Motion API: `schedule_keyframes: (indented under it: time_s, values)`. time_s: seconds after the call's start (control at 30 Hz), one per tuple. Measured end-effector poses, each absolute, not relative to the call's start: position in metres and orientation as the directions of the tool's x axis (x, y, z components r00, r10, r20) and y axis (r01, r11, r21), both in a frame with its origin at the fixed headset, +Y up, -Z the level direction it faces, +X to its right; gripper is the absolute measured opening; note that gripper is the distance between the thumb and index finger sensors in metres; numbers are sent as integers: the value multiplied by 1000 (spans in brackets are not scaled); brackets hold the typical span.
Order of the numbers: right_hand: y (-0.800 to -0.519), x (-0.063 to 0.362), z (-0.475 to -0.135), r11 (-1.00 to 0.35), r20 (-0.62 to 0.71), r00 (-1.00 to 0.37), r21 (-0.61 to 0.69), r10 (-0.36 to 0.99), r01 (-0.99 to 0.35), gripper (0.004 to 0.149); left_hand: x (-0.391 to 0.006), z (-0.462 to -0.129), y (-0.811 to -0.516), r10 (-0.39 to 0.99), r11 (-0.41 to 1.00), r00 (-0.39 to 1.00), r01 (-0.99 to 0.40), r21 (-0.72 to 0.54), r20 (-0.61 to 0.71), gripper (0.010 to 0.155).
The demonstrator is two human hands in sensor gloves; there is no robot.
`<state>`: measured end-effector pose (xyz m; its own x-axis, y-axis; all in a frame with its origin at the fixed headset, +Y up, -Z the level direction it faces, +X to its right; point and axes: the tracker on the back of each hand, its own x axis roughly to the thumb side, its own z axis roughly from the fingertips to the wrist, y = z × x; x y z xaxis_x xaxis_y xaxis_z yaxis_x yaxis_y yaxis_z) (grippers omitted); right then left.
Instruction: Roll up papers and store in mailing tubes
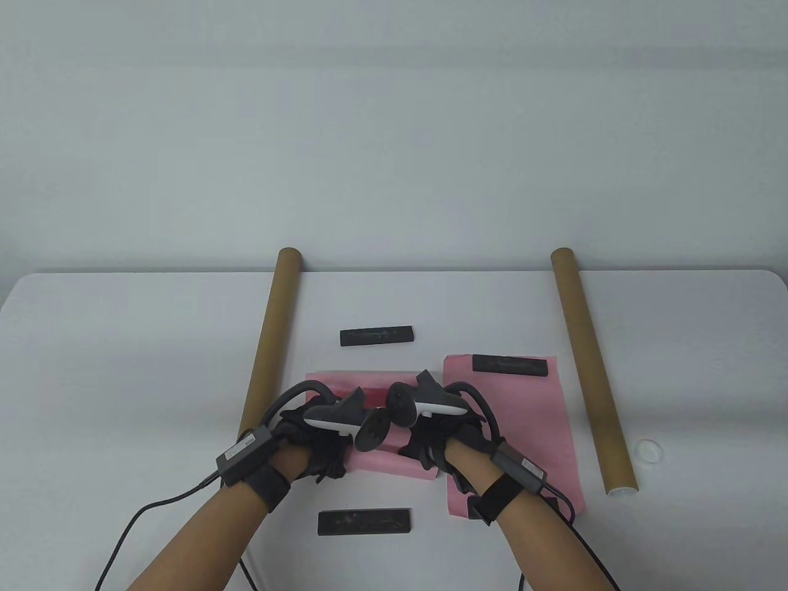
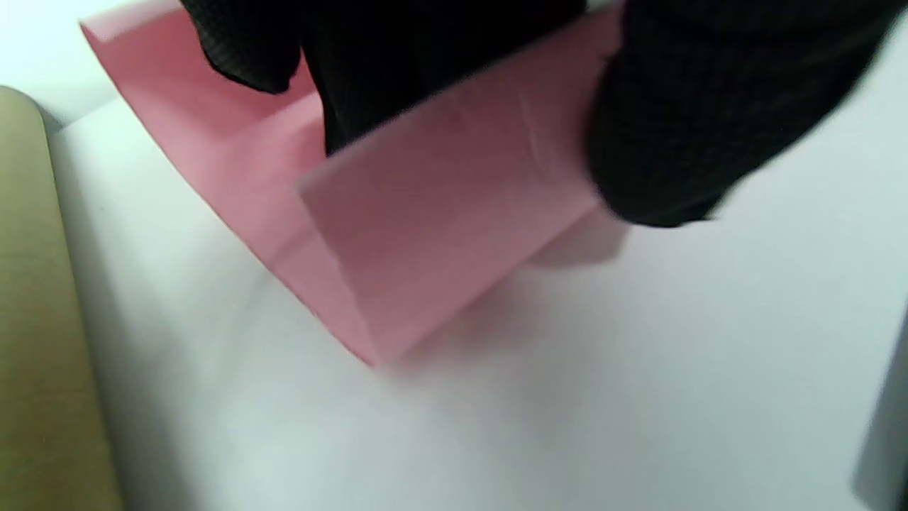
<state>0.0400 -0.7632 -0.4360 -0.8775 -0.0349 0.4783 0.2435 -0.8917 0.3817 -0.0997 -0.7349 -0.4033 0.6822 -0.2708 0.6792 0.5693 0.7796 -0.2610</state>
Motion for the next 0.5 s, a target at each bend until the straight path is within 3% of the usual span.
schedule_keyframes:
  time_s: [0.1, 0.27, 0.5]
  values:
    - [-763, 41, -433, -901, 484, -872, 343, -72, 265, 87, -99, -396, -739, -296, 801, 705, 551, -234, 645, 49]
    - [-755, 49, -432, -935, 482, -870, 252, -104, 251, 86, -101, -377, -733, -362, 842, 735, 521, -137, 574, 44]
    - [-701, 72, -410, -987, 527, -841, 156, 123, -46, 69, -110, -331, -698, -422, 906, 813, 395, 152, 402, 43]
